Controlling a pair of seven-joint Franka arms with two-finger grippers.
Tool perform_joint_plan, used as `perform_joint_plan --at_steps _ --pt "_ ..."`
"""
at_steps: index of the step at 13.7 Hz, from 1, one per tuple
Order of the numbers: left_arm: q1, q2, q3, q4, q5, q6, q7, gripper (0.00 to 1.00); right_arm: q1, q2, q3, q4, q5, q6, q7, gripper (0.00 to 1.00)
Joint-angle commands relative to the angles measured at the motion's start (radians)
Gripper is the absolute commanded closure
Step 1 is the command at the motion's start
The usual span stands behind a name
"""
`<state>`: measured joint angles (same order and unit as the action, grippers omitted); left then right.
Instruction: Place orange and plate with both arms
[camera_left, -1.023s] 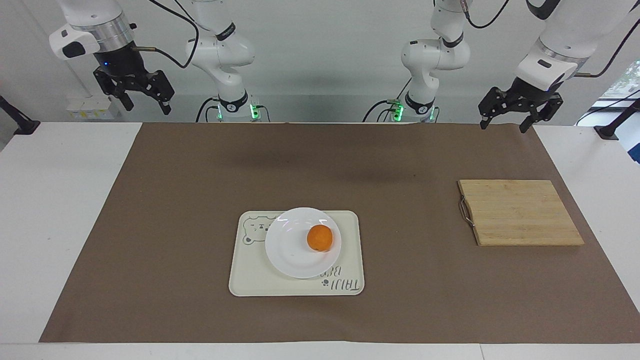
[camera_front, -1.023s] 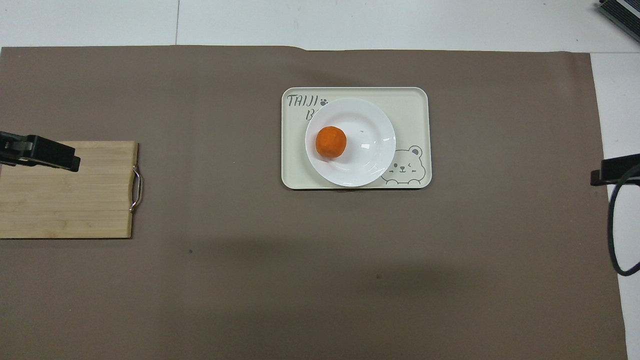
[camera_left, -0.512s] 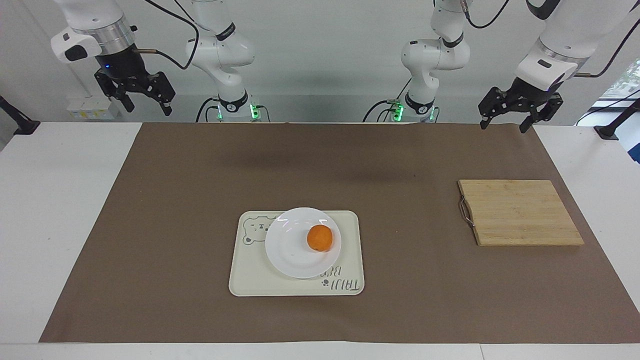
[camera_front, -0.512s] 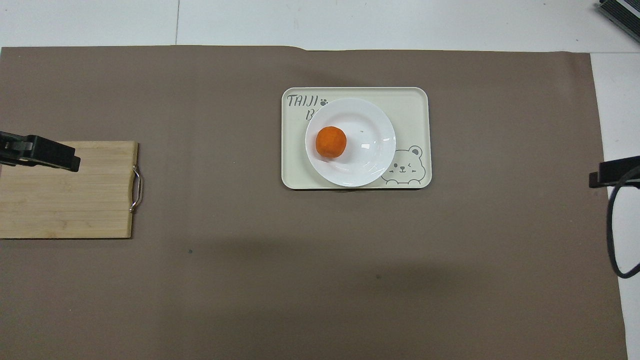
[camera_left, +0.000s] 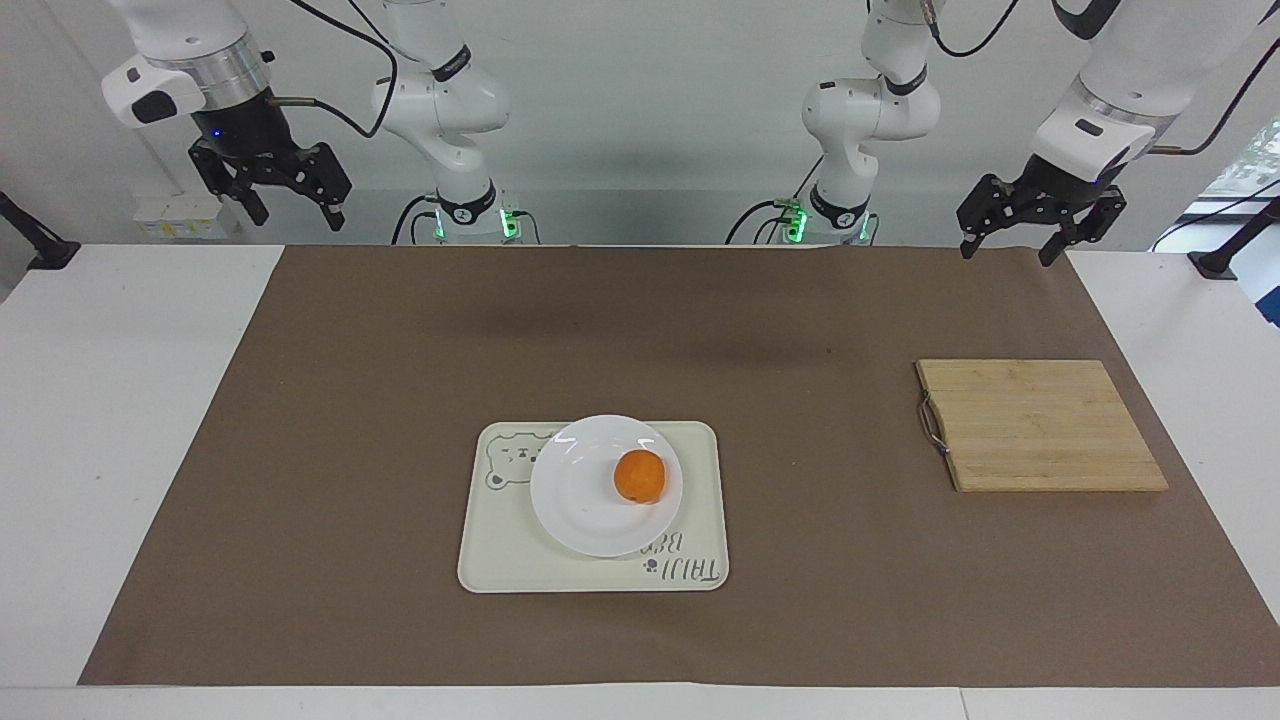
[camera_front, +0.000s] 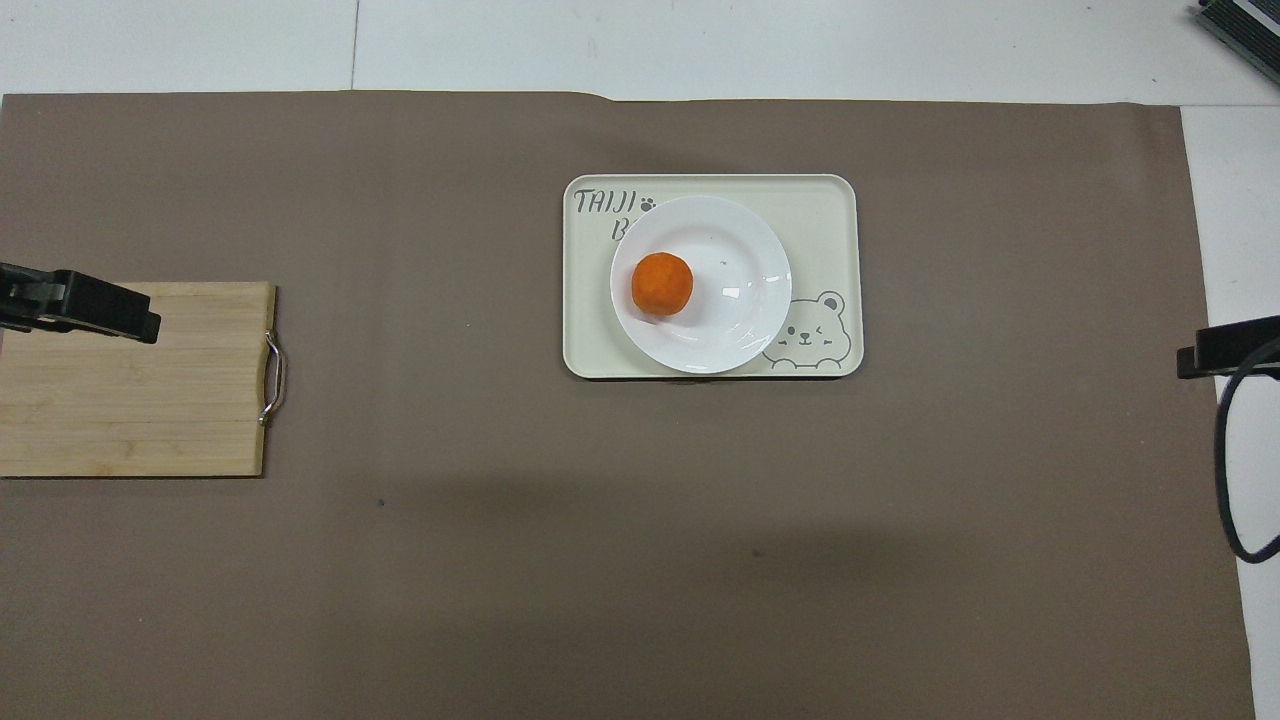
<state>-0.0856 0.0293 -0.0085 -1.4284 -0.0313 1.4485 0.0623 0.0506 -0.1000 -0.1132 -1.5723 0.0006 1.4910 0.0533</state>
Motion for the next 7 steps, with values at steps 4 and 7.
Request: perform_joint_plan --at_steps 4,7 --pt "0.015 -0.02 -0.008 -0.026 -0.012 0.015 -0.007 0.0 0.012 -0.02 0.006 -0.022 -0.017 0.002 -0.012 0.0" --pt "0.015 -0.02 -0.008 -0.026 -0.01 0.015 -0.007 0.0 0.012 -0.018 0.004 -0.017 -0.013 -0.008 -0.02 0.0"
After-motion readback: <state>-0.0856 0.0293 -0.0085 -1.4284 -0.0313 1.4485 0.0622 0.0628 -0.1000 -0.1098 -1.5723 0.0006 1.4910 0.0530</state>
